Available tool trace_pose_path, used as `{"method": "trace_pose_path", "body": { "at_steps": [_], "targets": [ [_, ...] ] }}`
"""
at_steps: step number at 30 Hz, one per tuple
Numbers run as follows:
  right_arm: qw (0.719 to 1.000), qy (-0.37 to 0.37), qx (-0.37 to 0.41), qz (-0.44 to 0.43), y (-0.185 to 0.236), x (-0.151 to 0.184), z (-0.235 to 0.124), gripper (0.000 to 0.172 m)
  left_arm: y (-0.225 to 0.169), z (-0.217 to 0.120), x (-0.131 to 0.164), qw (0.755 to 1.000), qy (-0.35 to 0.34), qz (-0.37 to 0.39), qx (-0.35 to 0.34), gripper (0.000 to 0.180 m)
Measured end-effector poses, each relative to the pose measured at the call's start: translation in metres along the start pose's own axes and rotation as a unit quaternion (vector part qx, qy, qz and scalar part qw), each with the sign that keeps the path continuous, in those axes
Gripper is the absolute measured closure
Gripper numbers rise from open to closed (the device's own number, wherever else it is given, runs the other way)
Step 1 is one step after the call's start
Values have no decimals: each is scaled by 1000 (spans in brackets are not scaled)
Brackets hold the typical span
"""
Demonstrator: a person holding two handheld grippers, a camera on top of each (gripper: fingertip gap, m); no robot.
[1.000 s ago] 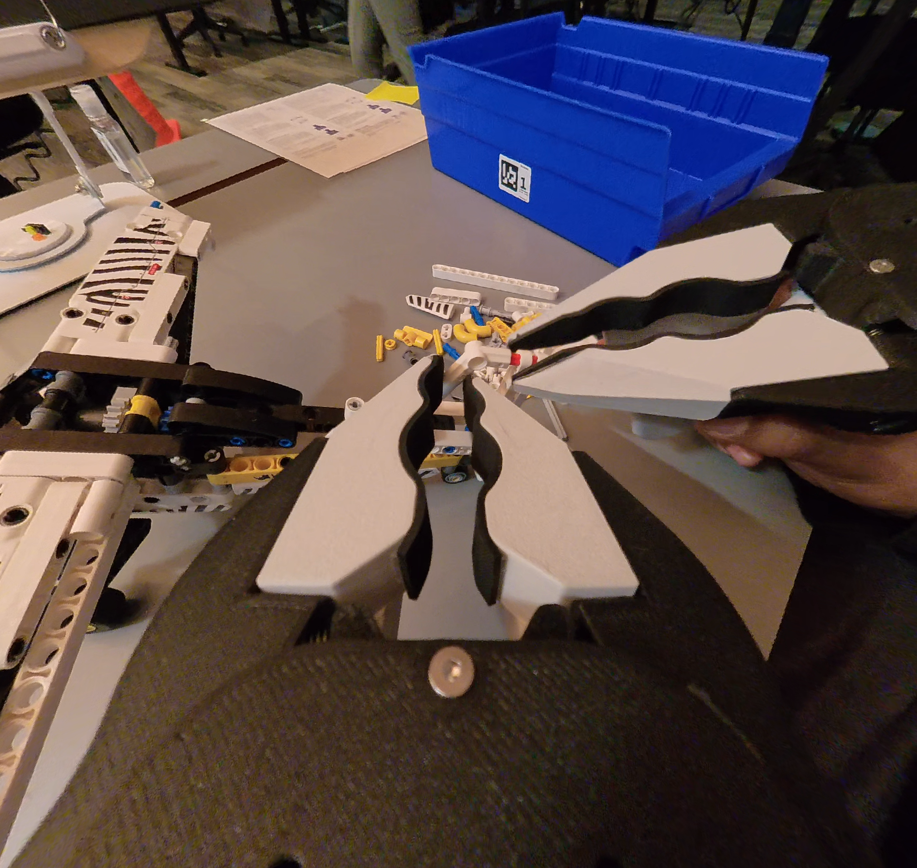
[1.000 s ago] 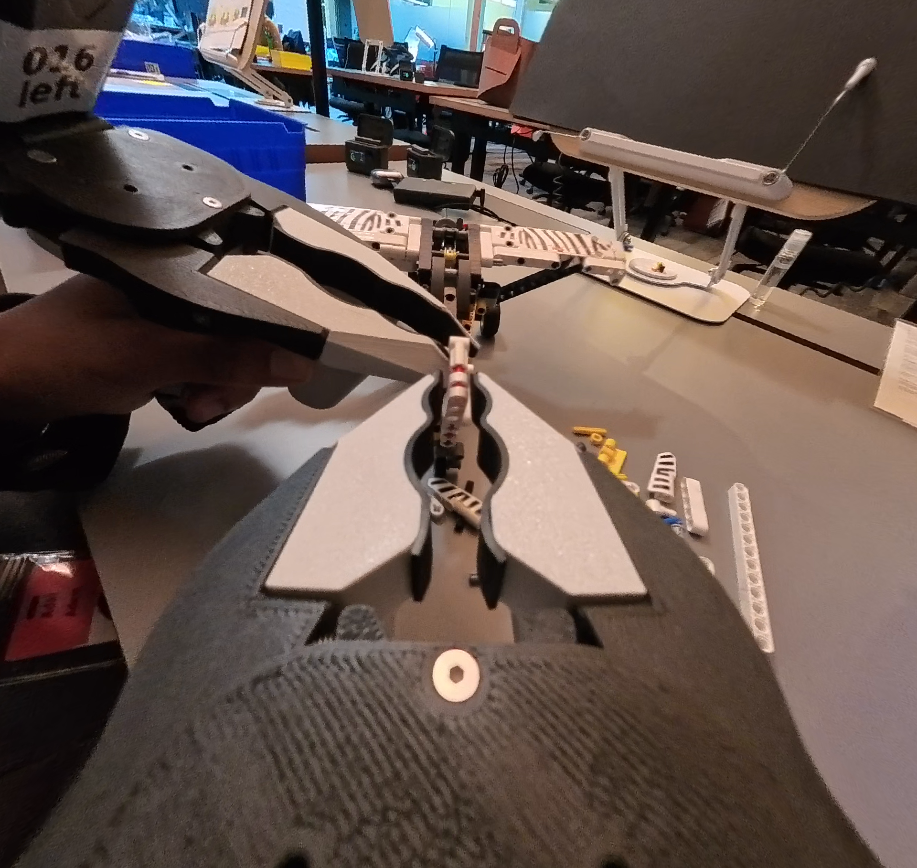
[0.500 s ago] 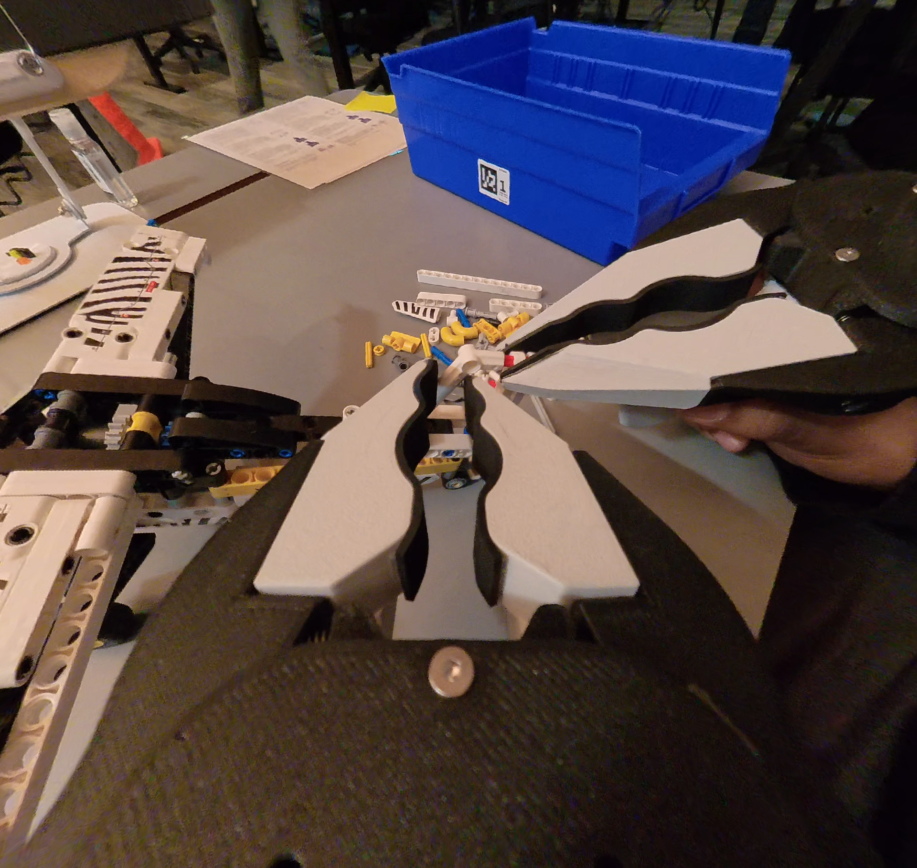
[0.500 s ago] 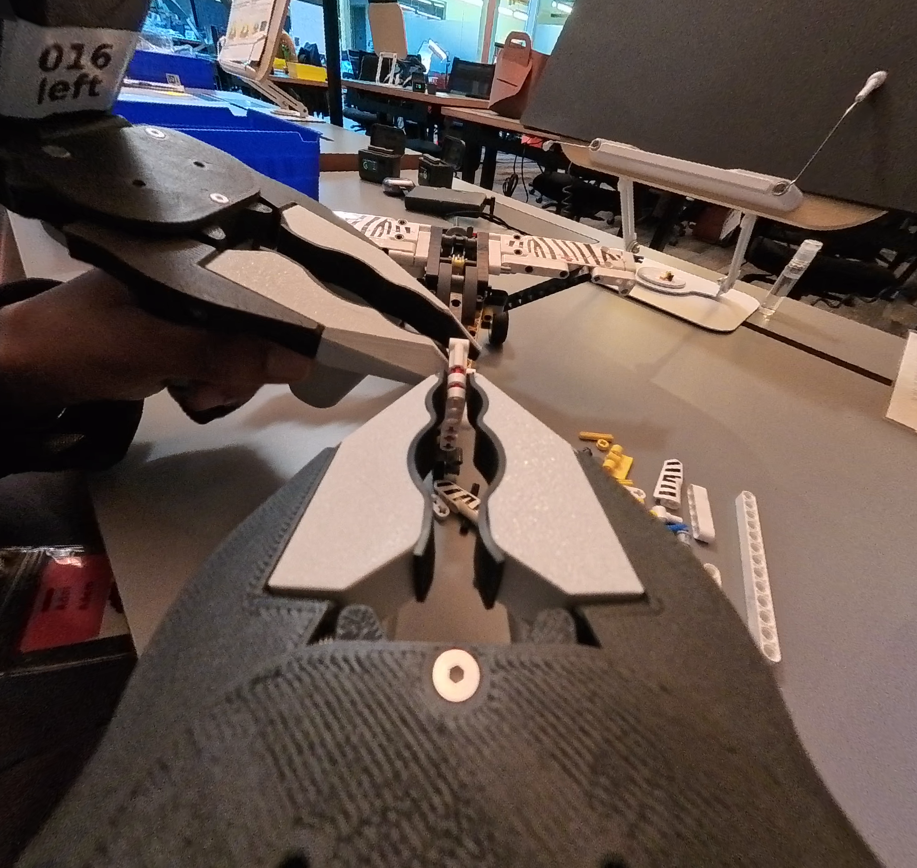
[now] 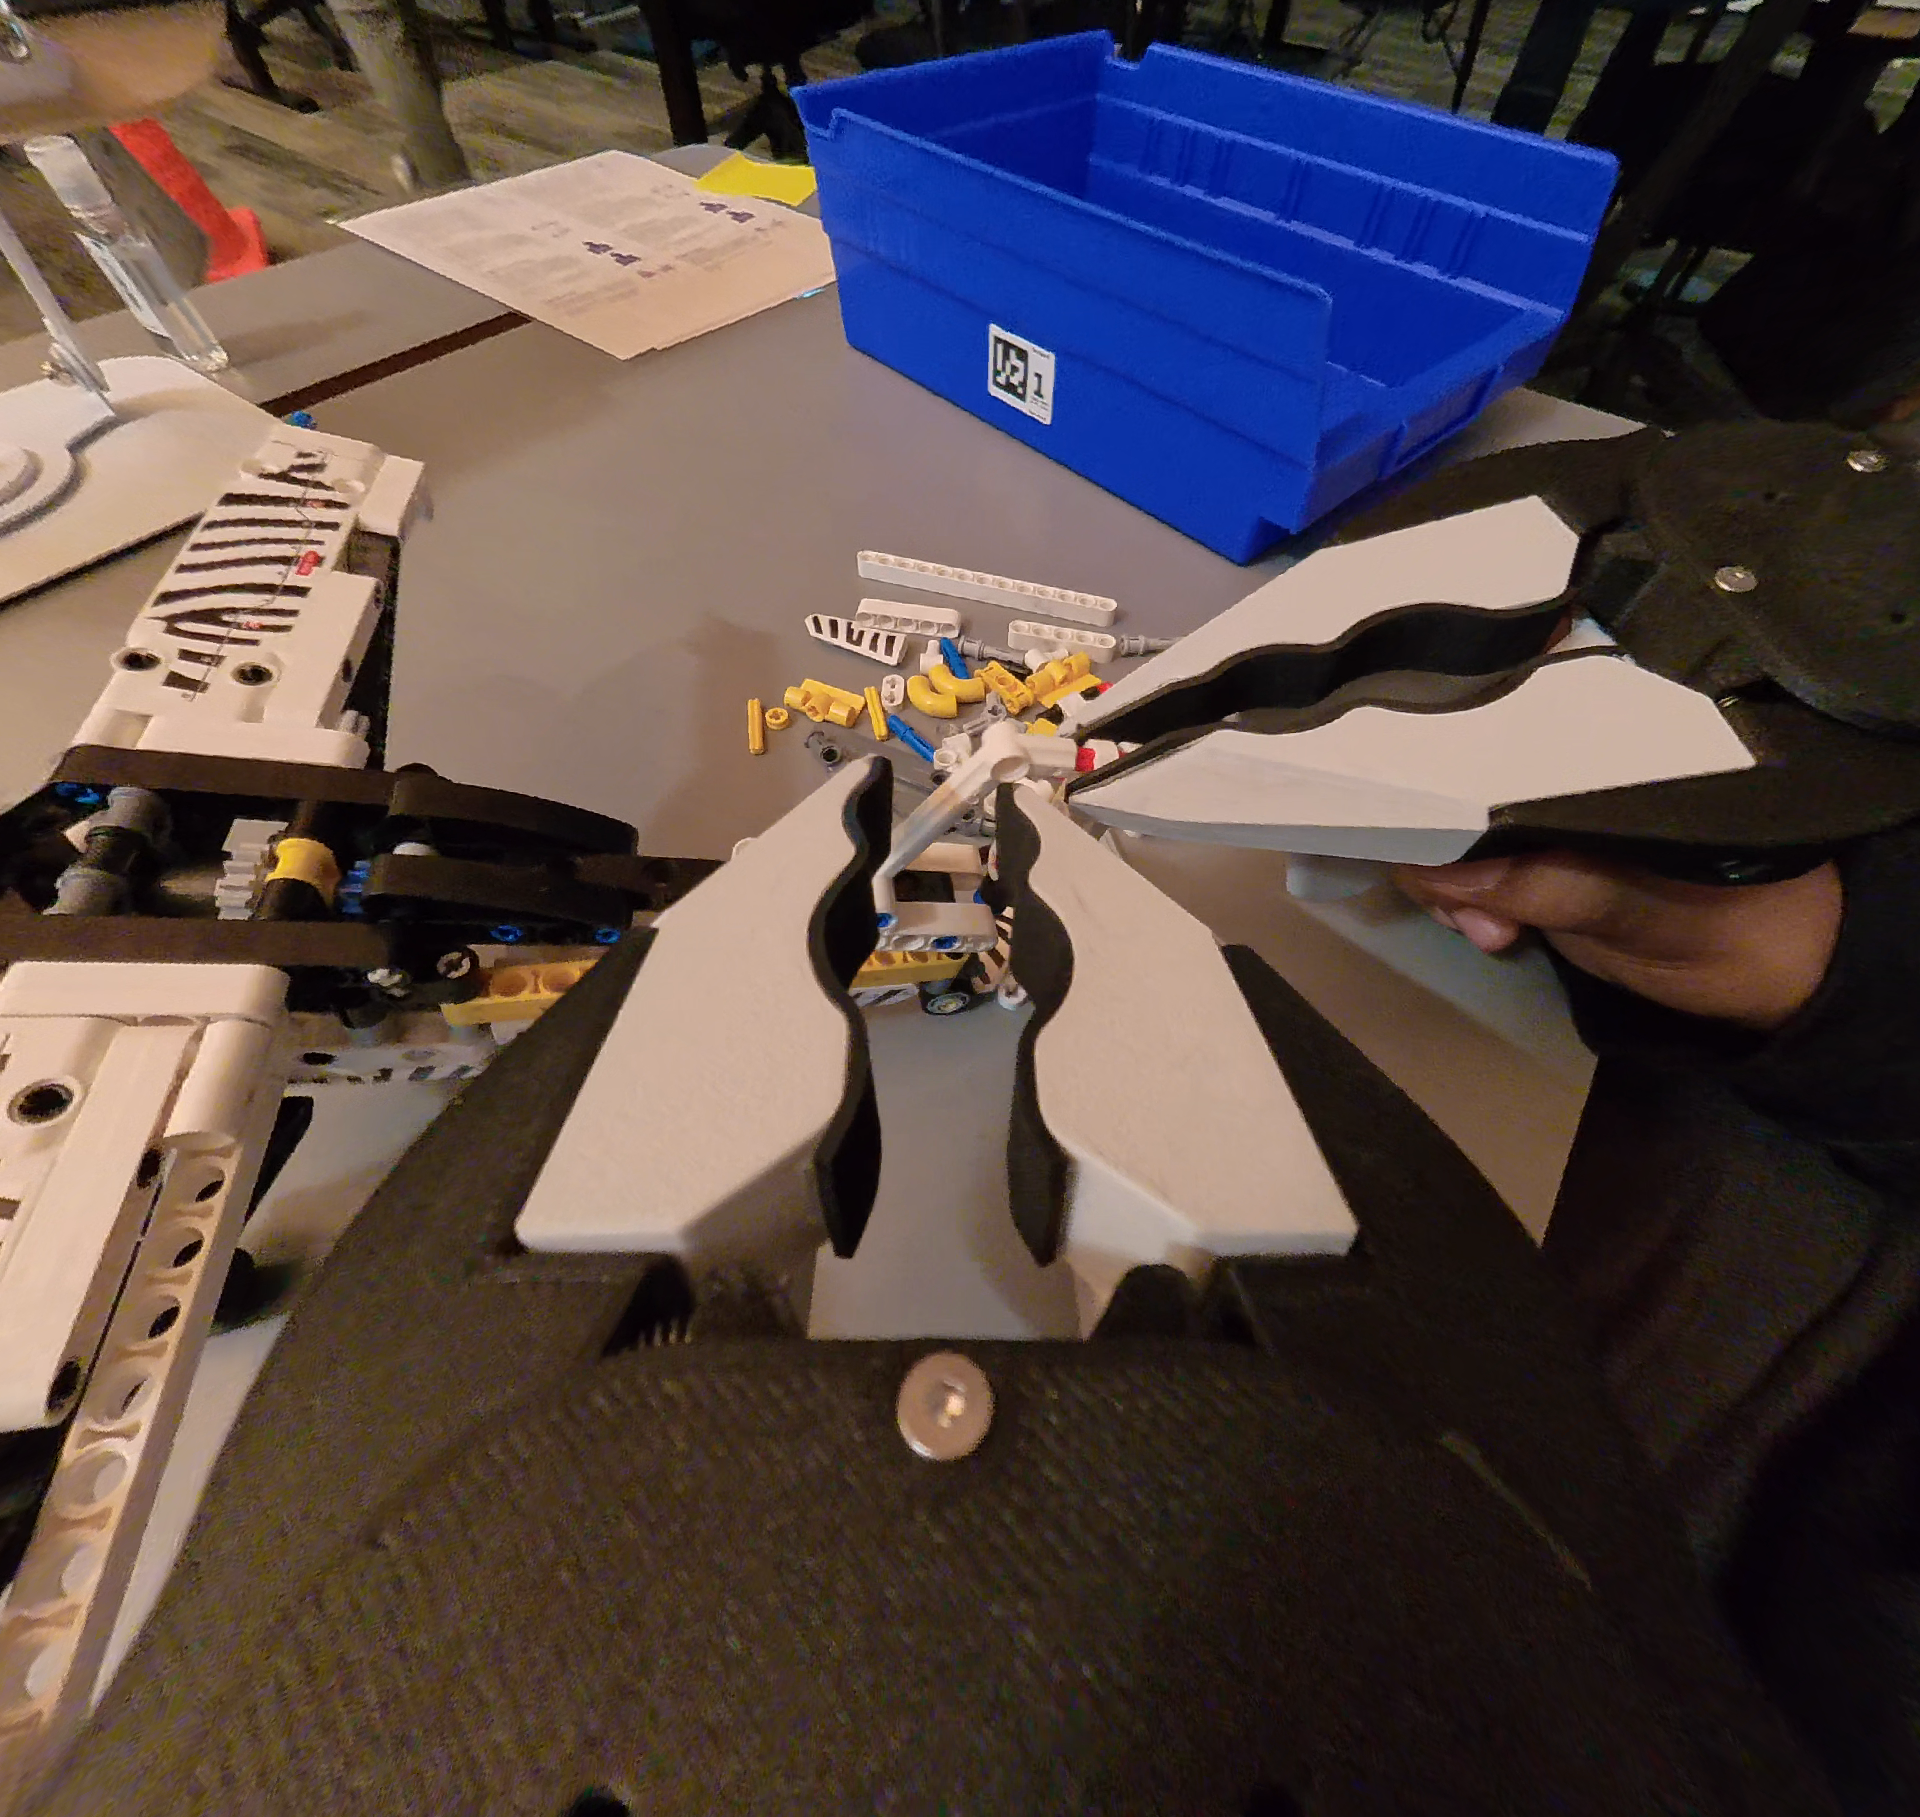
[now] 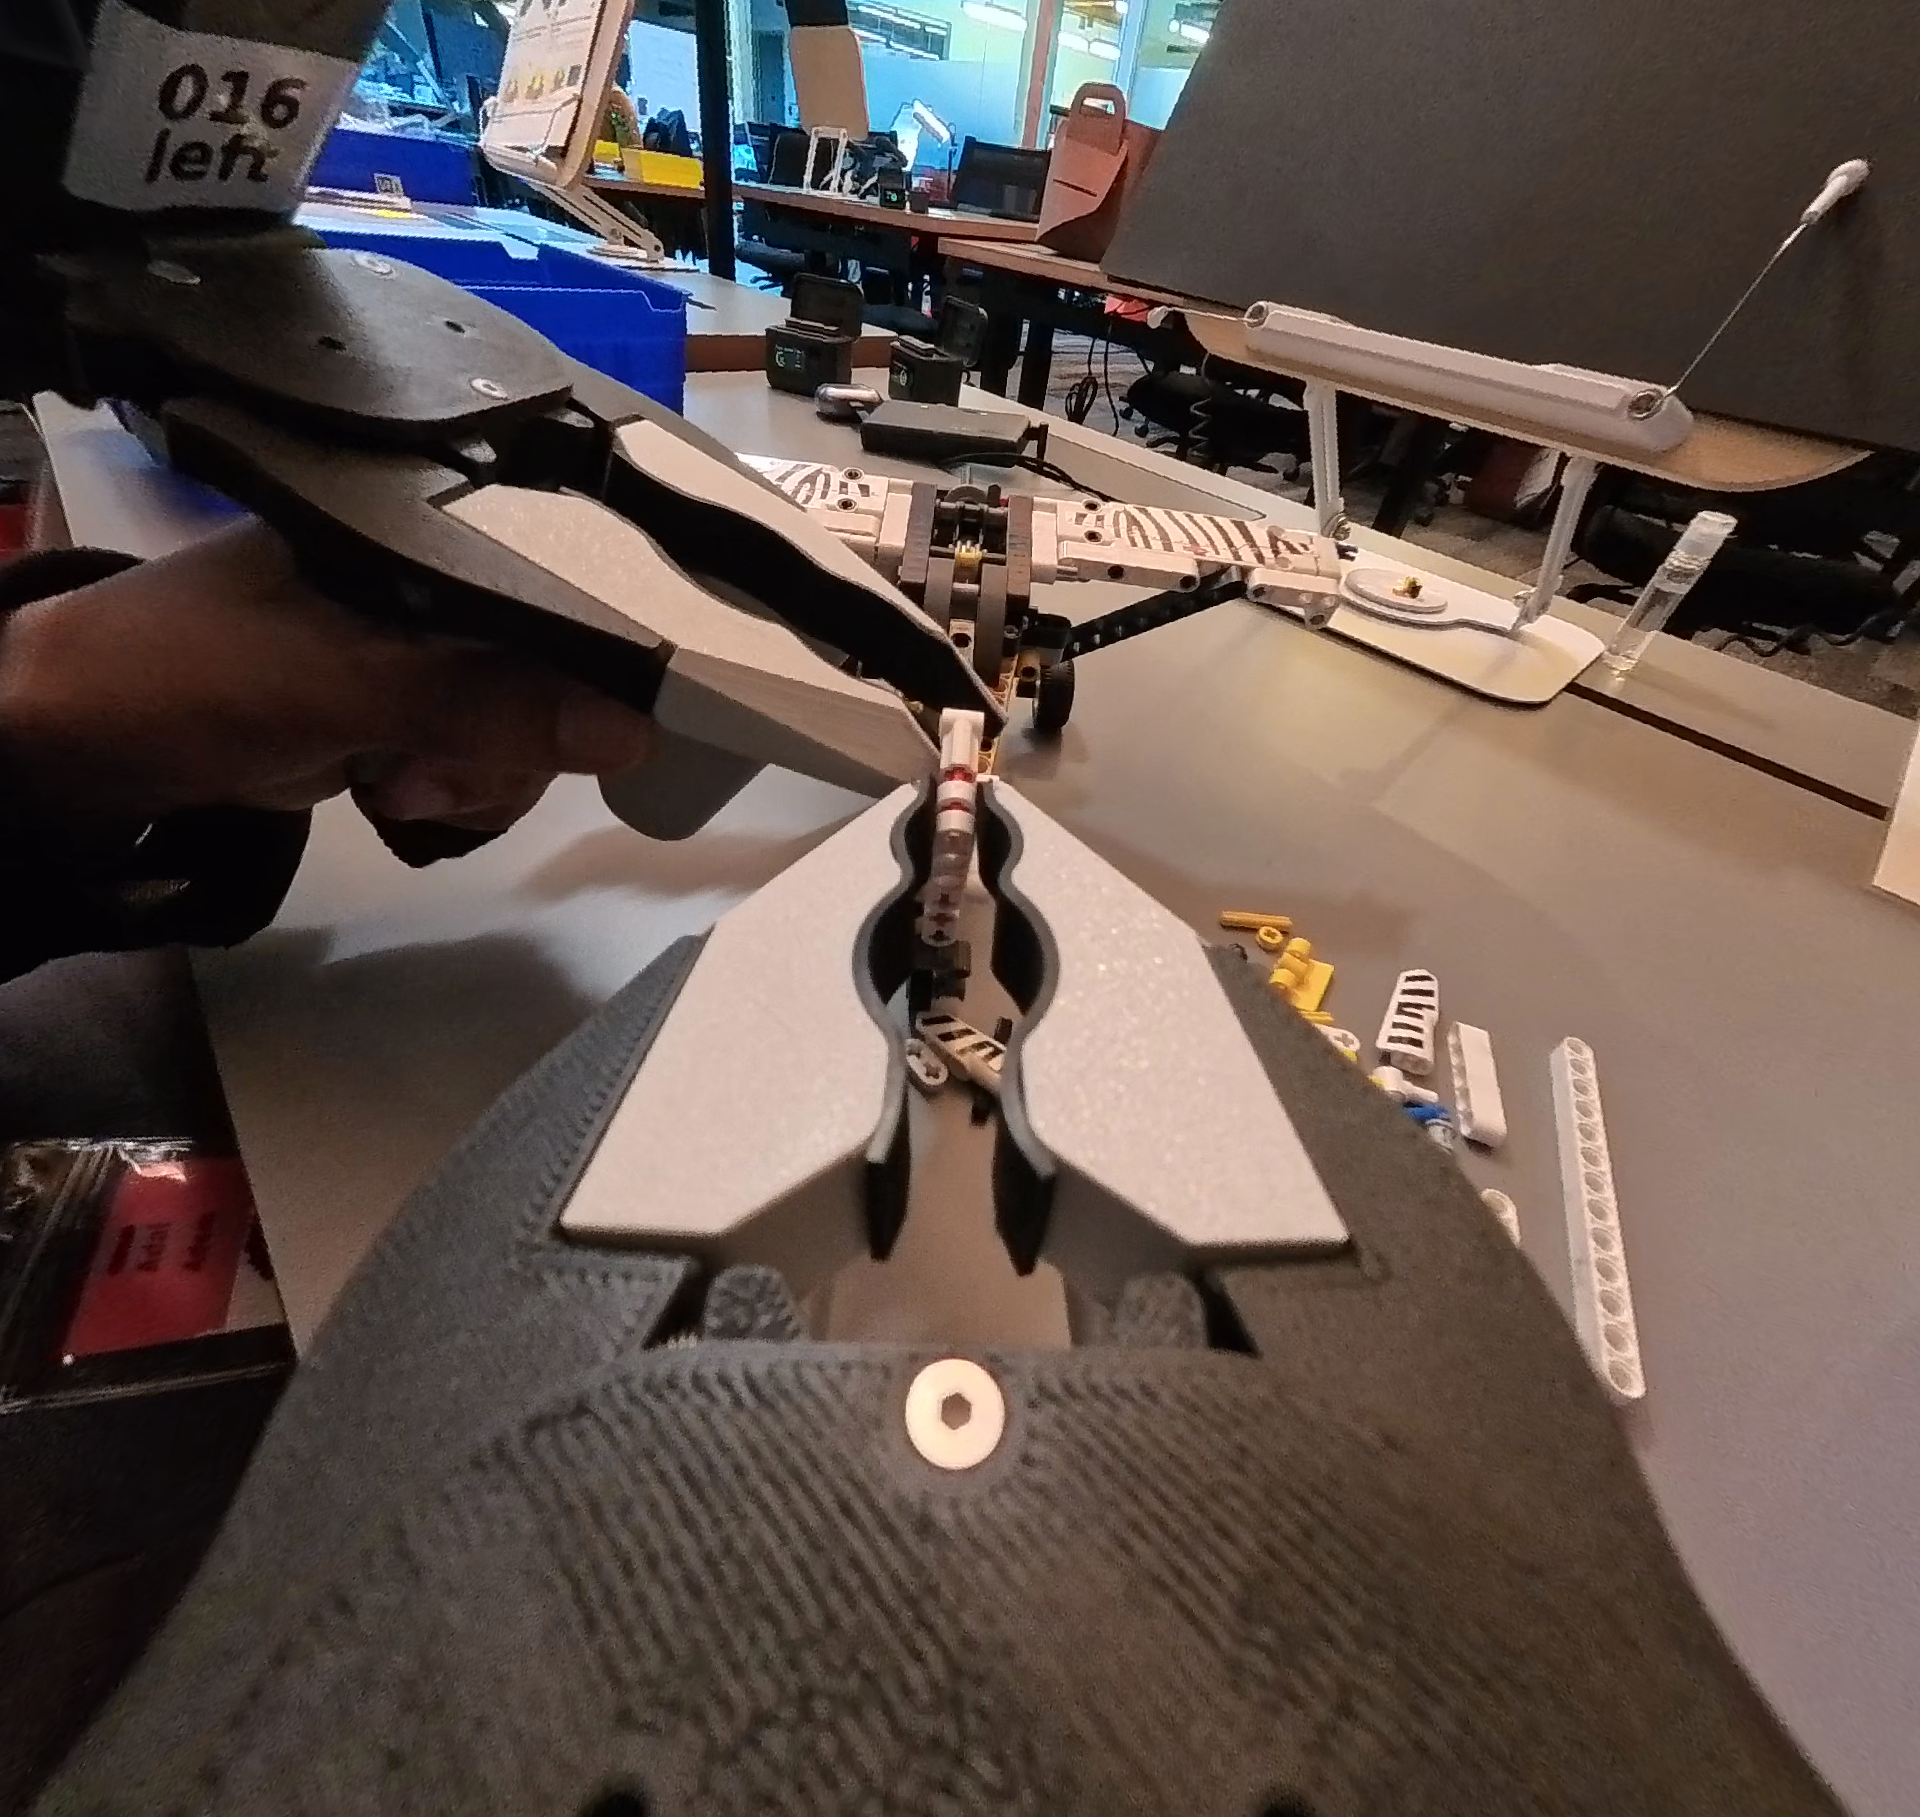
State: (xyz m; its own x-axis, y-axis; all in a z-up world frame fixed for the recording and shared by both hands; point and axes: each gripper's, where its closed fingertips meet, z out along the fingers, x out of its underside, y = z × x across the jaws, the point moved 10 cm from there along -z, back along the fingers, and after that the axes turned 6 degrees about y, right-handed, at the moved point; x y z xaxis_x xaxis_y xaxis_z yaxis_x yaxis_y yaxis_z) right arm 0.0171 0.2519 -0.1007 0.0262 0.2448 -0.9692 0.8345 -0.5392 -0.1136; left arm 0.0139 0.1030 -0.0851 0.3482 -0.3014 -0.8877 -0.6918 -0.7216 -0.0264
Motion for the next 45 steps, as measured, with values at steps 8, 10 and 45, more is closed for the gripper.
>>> {"method": "trace_pose_path", "body": {
  "at_steps": [8,10,45],
  "targets": [
    [1000,3,0,1,0,0,1,166,2,1,1,1000,0,-6,4,162],
    [1000,3,0,0,0,0,0,166,3,1,1,1000,0,-7,5,162],
    [1000,-1,-1,-7,1,0,0,166,1,3,2,1000,11,4,2,163]
  ]
}}
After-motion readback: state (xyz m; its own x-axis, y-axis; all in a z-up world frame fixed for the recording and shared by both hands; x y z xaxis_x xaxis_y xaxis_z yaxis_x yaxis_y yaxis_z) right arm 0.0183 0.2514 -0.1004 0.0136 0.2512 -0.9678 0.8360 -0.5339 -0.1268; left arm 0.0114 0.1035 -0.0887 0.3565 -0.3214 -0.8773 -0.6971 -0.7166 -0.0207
